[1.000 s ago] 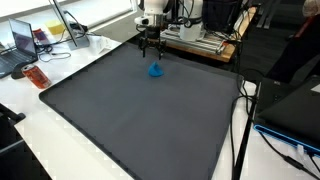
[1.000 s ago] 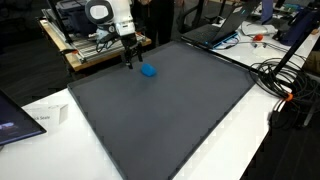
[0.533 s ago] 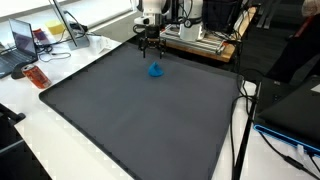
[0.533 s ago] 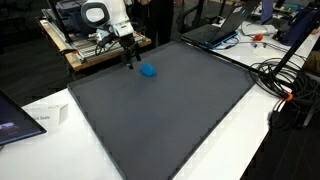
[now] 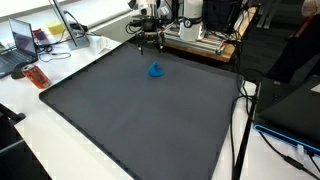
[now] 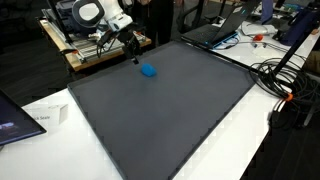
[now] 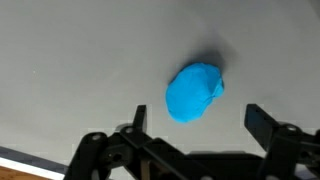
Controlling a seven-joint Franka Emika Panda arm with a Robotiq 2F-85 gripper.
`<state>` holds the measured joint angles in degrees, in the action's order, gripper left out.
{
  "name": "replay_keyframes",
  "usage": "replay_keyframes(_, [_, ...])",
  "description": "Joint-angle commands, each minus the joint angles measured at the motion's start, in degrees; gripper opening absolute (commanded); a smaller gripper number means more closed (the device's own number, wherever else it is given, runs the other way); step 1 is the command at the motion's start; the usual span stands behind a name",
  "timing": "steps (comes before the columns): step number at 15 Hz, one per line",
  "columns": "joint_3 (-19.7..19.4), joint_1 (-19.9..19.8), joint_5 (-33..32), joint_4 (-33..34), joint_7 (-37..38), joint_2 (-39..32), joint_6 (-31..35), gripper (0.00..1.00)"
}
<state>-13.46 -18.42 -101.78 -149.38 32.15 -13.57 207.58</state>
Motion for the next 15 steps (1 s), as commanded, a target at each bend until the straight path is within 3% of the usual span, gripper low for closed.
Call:
replay_keyframes(1, [-2.22,0.80,-11.54,5.94,8.64,-2.32,6.86,1.00])
replay_keyframes(7, [-4.87,4.26,-25.16,15.16,29.42,-3.15,16.32,1.00])
replay_keyframes(15, [-8.34,14.17,-35.40,25.49,59.17,-3.23,12.04,1.00])
